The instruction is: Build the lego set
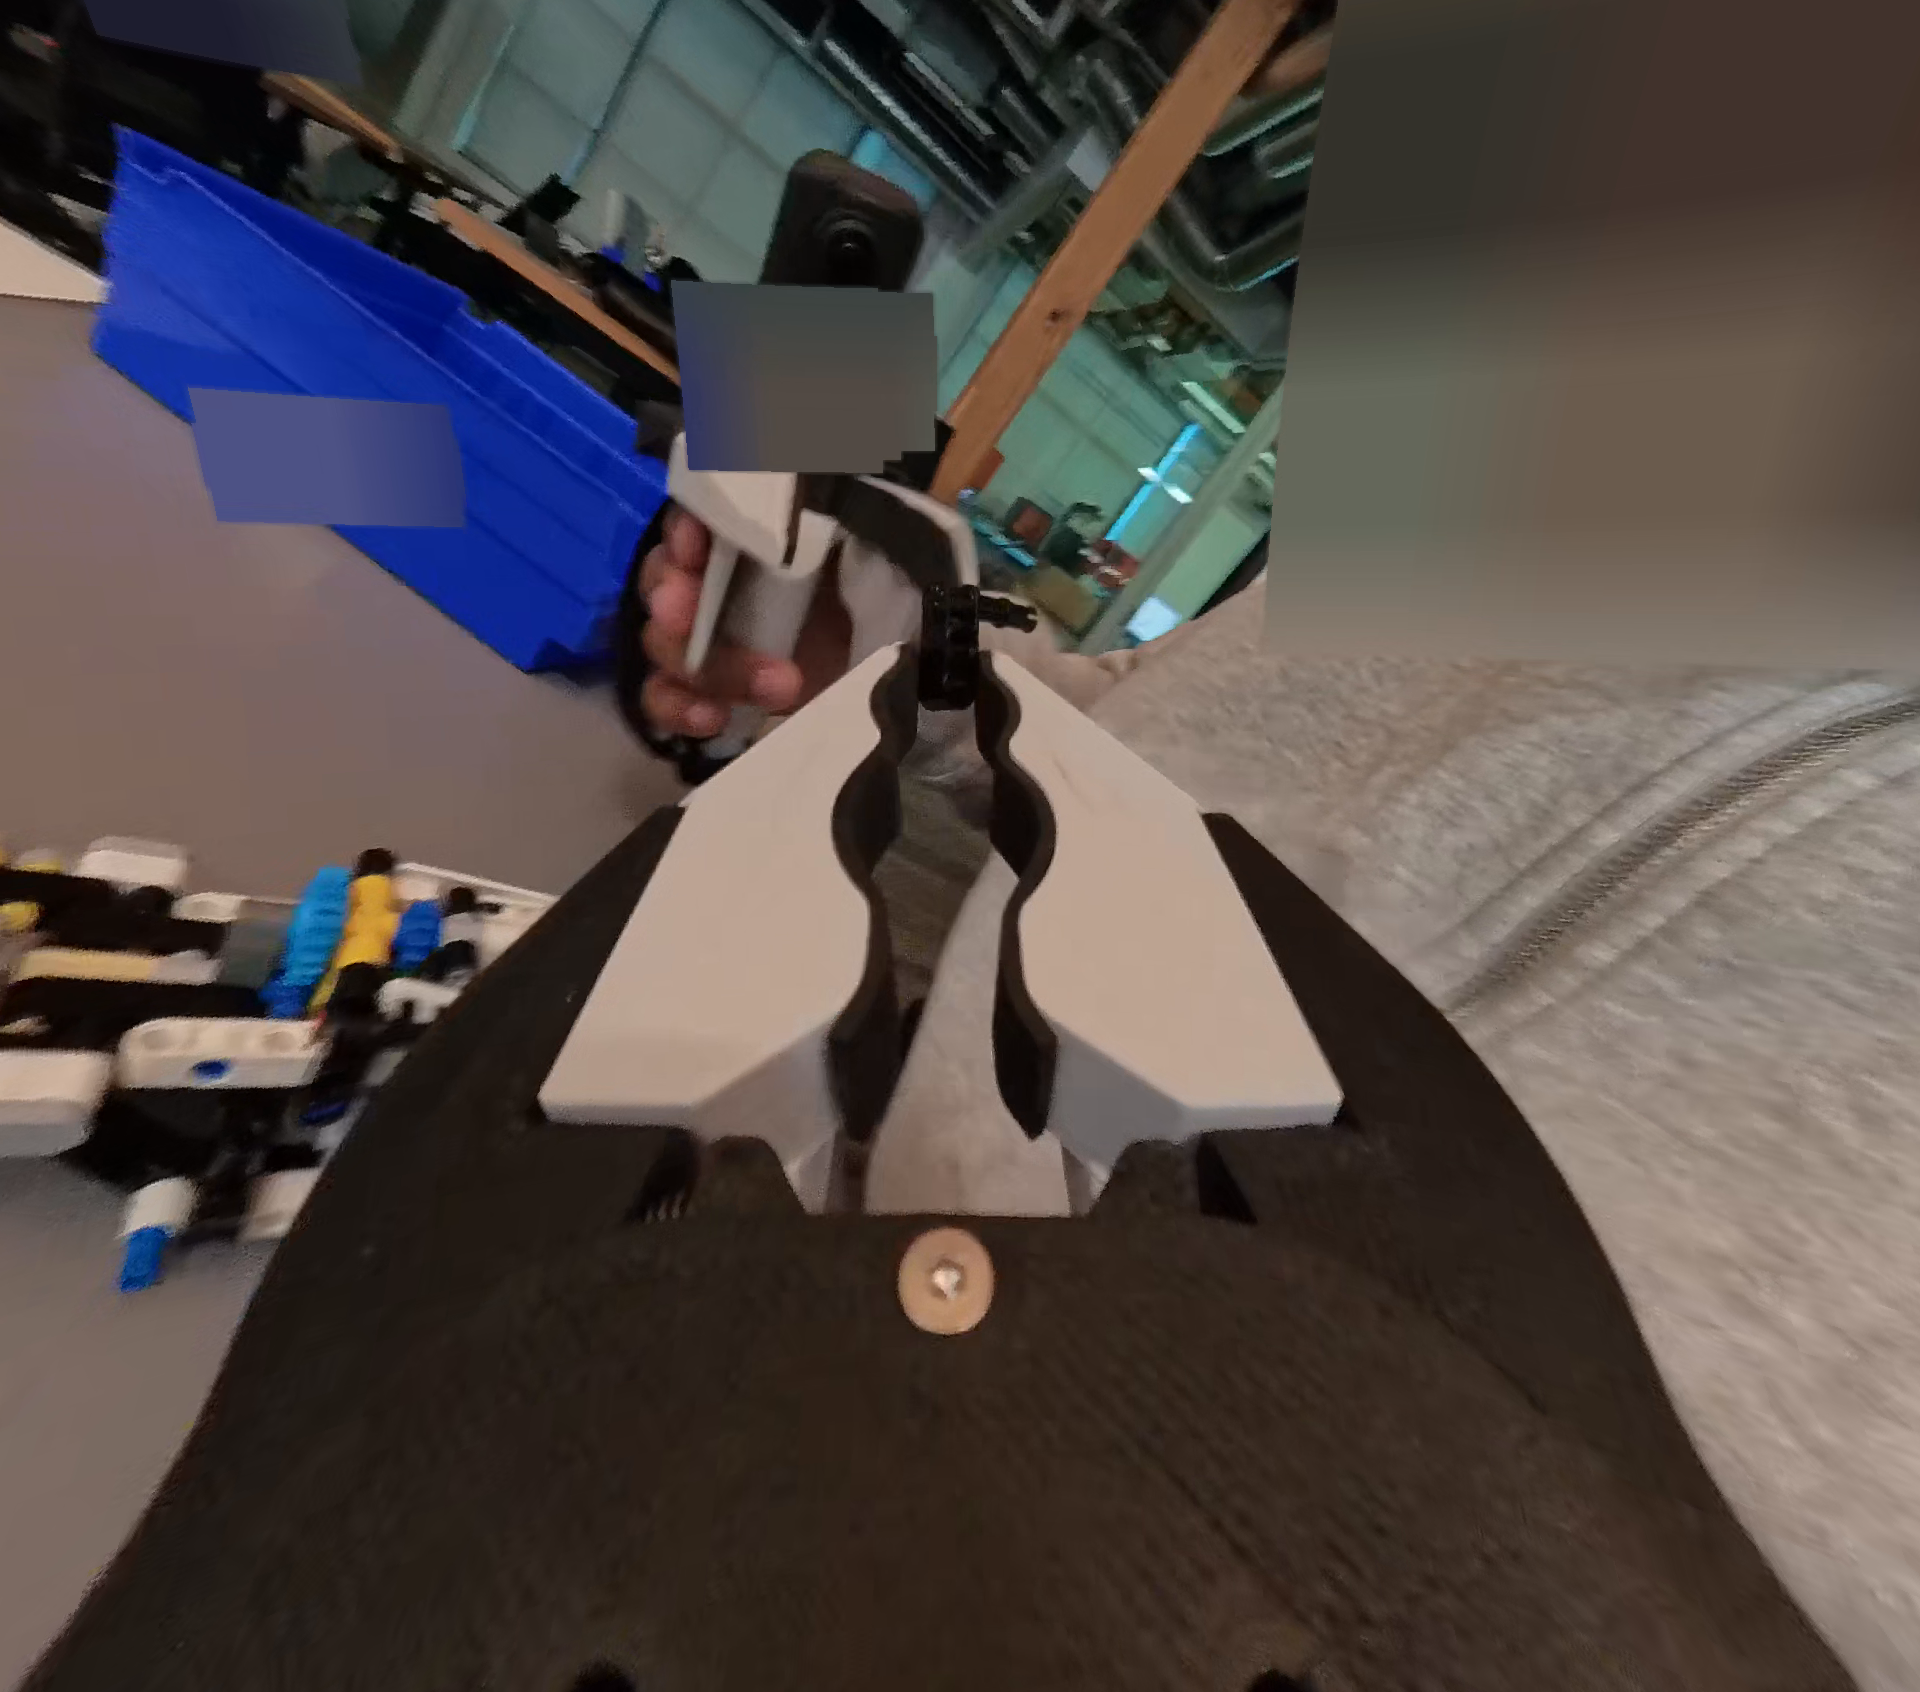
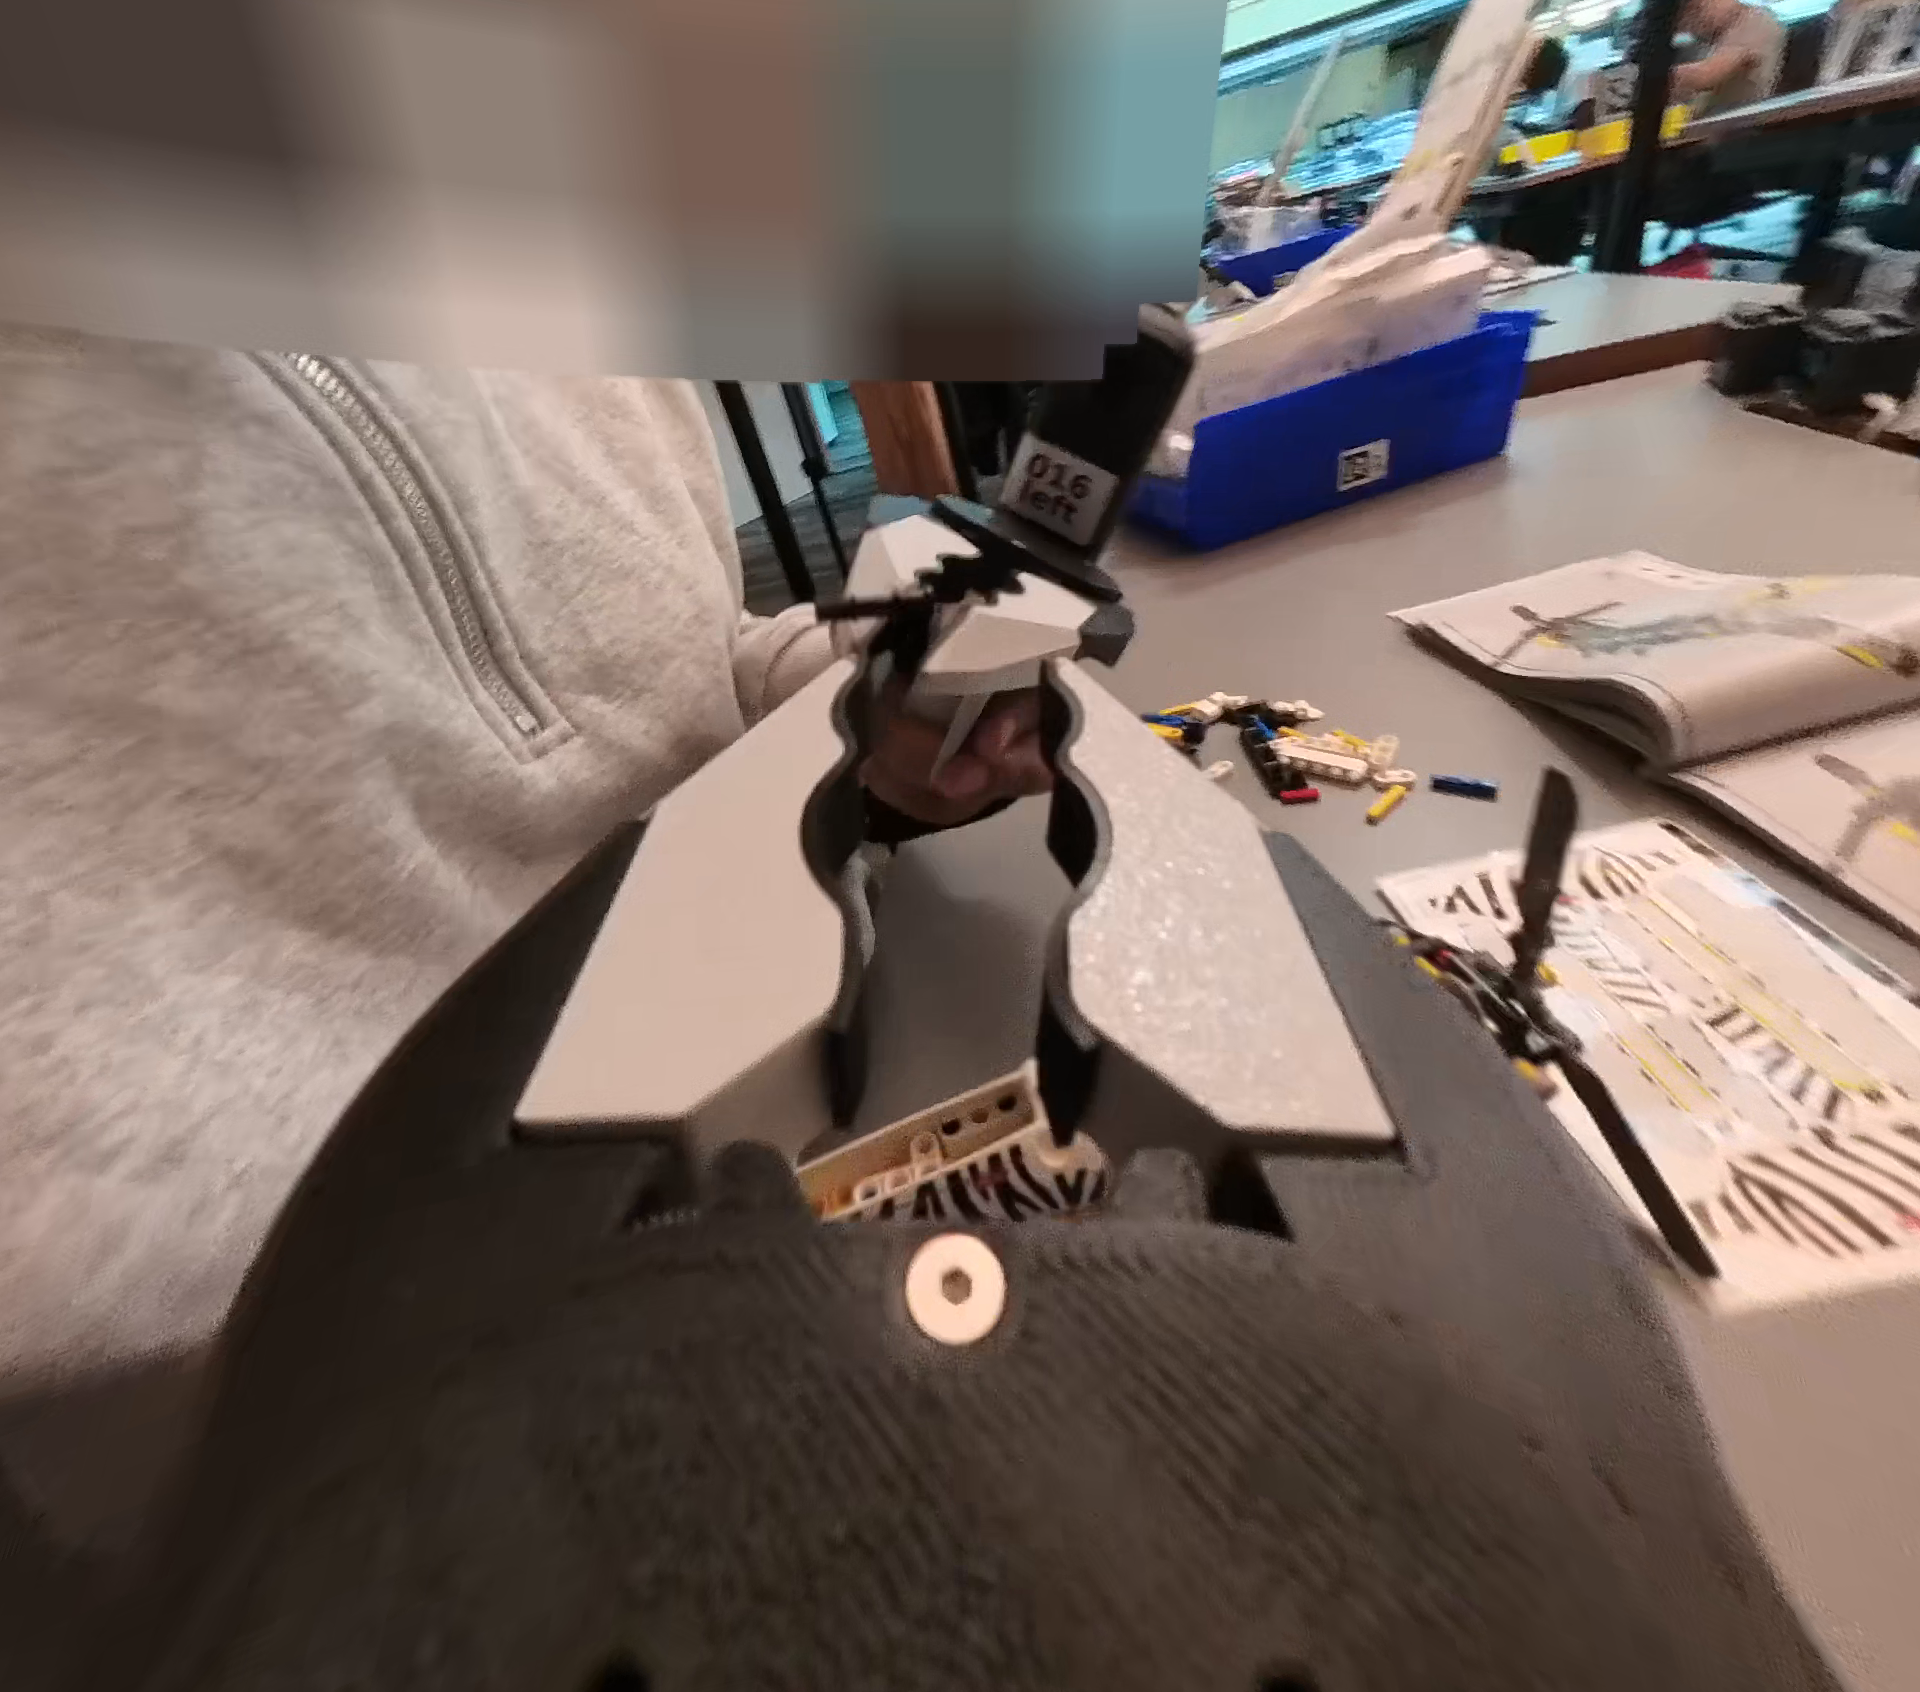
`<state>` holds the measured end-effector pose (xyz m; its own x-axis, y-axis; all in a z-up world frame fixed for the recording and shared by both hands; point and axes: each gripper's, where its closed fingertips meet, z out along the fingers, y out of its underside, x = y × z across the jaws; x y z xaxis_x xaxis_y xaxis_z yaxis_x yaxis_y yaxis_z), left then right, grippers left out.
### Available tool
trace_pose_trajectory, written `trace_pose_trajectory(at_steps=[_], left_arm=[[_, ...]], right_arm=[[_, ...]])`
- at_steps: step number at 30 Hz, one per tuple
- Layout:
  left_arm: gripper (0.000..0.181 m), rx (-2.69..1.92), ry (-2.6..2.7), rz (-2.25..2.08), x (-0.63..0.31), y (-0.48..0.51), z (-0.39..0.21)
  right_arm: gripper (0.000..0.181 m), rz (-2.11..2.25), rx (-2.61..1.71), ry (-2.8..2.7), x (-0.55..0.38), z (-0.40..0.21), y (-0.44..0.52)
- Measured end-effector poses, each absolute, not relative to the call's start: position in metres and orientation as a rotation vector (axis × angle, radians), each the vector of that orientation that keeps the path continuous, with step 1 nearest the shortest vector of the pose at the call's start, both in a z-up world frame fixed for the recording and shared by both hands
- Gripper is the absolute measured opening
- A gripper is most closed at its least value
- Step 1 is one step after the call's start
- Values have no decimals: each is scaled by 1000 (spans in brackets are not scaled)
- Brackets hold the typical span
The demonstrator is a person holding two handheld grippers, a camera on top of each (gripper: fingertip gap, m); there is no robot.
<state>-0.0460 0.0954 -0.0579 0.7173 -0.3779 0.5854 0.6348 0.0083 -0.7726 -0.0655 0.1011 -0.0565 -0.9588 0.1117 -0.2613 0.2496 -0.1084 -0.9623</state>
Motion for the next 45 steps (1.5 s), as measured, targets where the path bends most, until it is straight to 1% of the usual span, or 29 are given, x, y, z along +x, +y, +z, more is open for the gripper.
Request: trace_pose_trajectory(at_steps=[2, 4, 7, 9, 10, 12, 14, 18, 22, 27, 28, 30, 31, 37, 41, 45], left_arm=[[7, -1413, -257, -672, -55, 98, -68], [7, -1520, -249, -480, -63, 101, -83], [8, -1672, -164, -178, -70, 105, -100], [8, -1709, -122, -54, -73, 107, -103], [8, -1710, -109, -17, -74, 107, -103], [8, -1712, -93, 19, -77, 107, -102], [8, -1718, -75, 41, -79, 105, -103], [8, -1724, -34, 27, -78, 105, -105], [7, -1716, -13, -6, -78, 105, -106], [8, -1700, -18, -54, -78, 102, -108], [11, -1701, -31, -59, -80, 101, -109], [26, -1708, -71, -45, -88, 97, -112], [27, -1705, -89, -44, -92, 93, -113], [9, -1823, -195, -40, -116, 80, -143], [8, -1951, -189, -71, -122, 81, -166], [9, -1987, -162, -201, -115, 81, -177]], right_arm=[[29, -2221, 570, 1986, -75, -51, 110], [24, -2104, 761, 1919, -82, -51, 113], [27, -2014, 928, 1887, -89, -51, 108], [28, -1961, 976, 2031, -91, -61, 104], [30, -1870, 1011, 2140, -90, -71, 103], [28, -1649, 1110, 2354, -90, -91, 107], [25, -1531, 1134, 2468, -88, -96, 107], [20, -1493, 1095, 2478, -85, -93, 98], [5, -1459, 1087, 2428, -84, -96, 93], [4, -1443, 1102, 2388, -84, -97, 90], [4, -1432, 1117, 2387, -85, -97, 91], [4, -1407, 1190, 2393, -89, -100, 97], [4, -1398, 1248, 2398, -93, -101, 103], [3, -1092, 1684, 2549, -112, -140, 147], [3, -947, 1883, 2464, -116, -158, 152], [3, -808, 1997, 2403, -115, -171, 151]])
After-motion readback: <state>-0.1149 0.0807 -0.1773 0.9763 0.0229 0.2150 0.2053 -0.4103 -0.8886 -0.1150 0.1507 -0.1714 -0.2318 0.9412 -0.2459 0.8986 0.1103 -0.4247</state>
